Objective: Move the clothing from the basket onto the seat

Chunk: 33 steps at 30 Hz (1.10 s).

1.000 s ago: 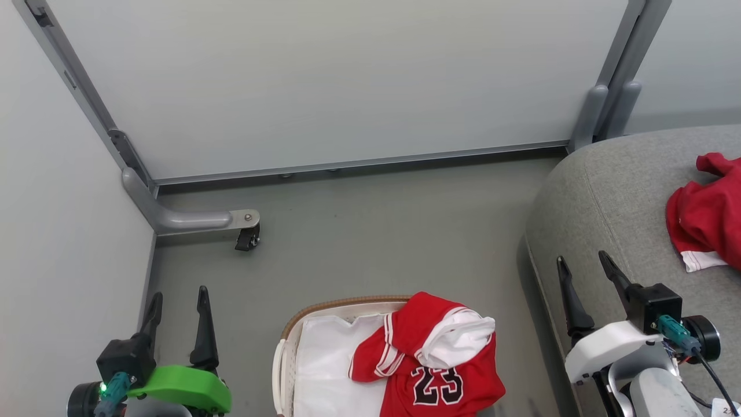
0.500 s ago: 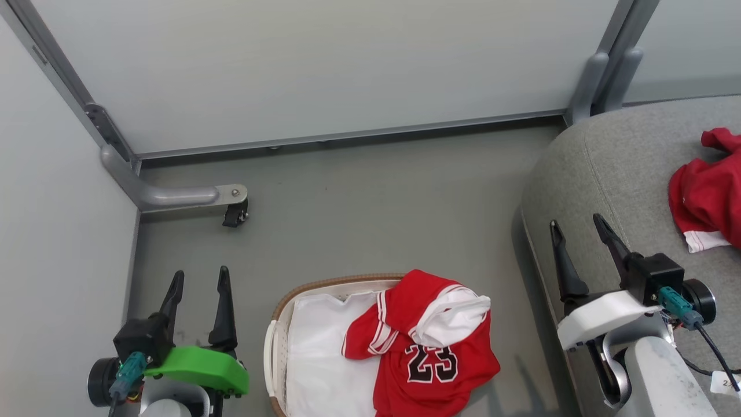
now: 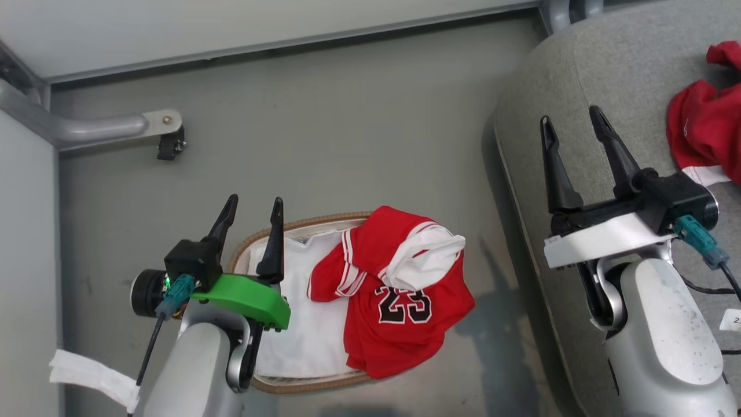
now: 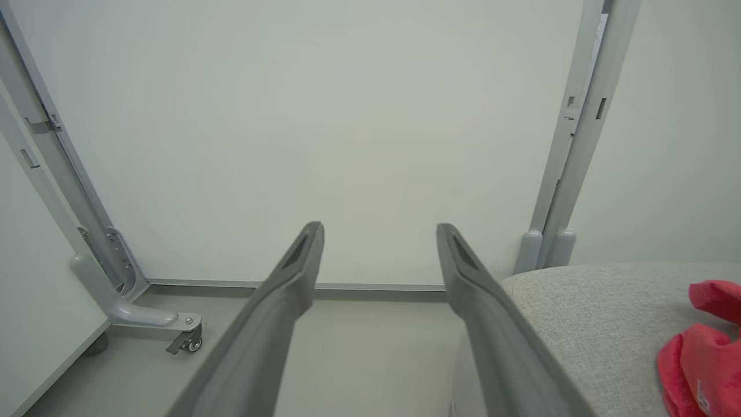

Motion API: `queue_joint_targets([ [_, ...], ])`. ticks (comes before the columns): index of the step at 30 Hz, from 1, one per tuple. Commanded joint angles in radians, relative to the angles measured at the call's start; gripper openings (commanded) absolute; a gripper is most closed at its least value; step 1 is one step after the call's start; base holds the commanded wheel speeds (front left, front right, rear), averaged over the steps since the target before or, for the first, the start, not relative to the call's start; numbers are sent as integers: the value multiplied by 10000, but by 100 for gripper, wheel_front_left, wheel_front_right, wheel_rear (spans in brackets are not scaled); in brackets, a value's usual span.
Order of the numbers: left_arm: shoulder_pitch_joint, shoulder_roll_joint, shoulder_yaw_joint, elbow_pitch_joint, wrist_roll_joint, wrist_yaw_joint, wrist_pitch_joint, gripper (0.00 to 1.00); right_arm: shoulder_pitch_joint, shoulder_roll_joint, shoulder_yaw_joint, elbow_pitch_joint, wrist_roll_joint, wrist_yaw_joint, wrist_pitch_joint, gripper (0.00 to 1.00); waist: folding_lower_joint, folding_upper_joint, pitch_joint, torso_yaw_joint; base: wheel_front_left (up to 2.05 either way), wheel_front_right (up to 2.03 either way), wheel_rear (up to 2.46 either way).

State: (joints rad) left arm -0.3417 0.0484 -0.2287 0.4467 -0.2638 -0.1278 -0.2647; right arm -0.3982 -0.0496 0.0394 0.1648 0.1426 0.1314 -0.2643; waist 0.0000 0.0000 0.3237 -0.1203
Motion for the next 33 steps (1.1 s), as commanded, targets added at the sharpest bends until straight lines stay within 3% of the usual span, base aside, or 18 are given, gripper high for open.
queue_joint_targets([
  [1, -403, 48, -146, 90, -137, -37, 6, 100, -247, -28, 67, -147, 118, -14, -3, 100, 0, 0, 1318, -895, 0, 0, 0],
  [14, -2245, 593, -1809, 1171, -806, -38, 6, 100, -1134, -22, 351, -1125, 818, -14, -1, 100, 0, 0, 3400, -1945, 0, 0, 0],
  [21, -2752, 763, -2545, 1563, -1227, -39, 6, 100, -1189, -22, 430, -1362, 995, -14, -3, 100, 0, 0, 3936, -2264, 0, 0, 0],
  [33, -3329, 1012, -4642, 2540, -2135, -40, 7, 100, -1311, -23, 387, -1541, 1071, -14, -1, 100, 0, 0, 4657, -2444, 0, 0, 0],
])
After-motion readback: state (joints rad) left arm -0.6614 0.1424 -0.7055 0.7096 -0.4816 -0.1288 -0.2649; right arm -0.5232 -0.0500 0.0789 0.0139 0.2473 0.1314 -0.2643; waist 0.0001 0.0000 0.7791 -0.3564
